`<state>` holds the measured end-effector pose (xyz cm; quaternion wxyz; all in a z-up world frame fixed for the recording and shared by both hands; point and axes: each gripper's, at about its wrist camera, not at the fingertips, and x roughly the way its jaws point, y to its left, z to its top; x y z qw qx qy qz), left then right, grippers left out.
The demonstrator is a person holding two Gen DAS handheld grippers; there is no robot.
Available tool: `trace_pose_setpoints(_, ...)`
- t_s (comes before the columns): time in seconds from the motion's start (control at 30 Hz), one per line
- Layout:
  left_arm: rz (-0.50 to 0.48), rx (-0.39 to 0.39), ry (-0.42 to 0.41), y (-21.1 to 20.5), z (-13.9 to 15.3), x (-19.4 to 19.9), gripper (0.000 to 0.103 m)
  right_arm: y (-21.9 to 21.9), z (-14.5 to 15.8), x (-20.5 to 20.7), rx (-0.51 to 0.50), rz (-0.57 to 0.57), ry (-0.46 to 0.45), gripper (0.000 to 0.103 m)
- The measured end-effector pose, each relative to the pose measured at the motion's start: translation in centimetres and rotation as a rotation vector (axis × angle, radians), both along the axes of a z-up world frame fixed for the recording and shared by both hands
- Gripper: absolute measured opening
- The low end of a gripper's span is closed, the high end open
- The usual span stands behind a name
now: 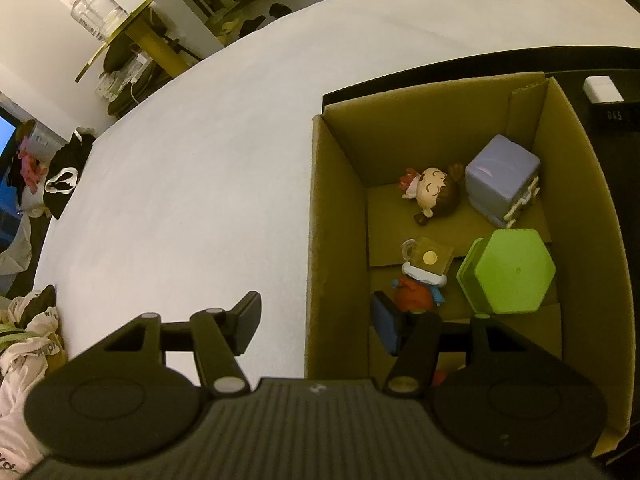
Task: Organize rigid objects
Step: 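Move the right tool to the white phone charger, then close the right gripper on the white charger and lift it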
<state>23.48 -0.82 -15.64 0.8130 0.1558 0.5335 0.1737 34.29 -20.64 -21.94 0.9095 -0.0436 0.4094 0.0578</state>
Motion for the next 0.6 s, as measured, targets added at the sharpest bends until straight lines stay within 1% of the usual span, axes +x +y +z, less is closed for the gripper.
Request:
trace_pose_setpoints(0.03, -0.002, 0.000, -0.002, 0.0, 0.0, 0.0, 0.059, 0.1, 0.1, -0.1, -0.015, 0.000, -0.002, 0.037)
trace_pose_setpoints(0.37, 0.005, -0.028, -0.022, 0.6, 0.5, -0.5, 0.059, -1.2, 1.1, -2.8, 0.015, -0.041, 0.069, 0.036)
trace_pose_setpoints(0.6, 0.010, -0.067, -0.045, 1.4, 1.1, -1.1, 0.059, -1.4, 3.2, -4.5, 0.030, -0.046, 0.051, 0.036)
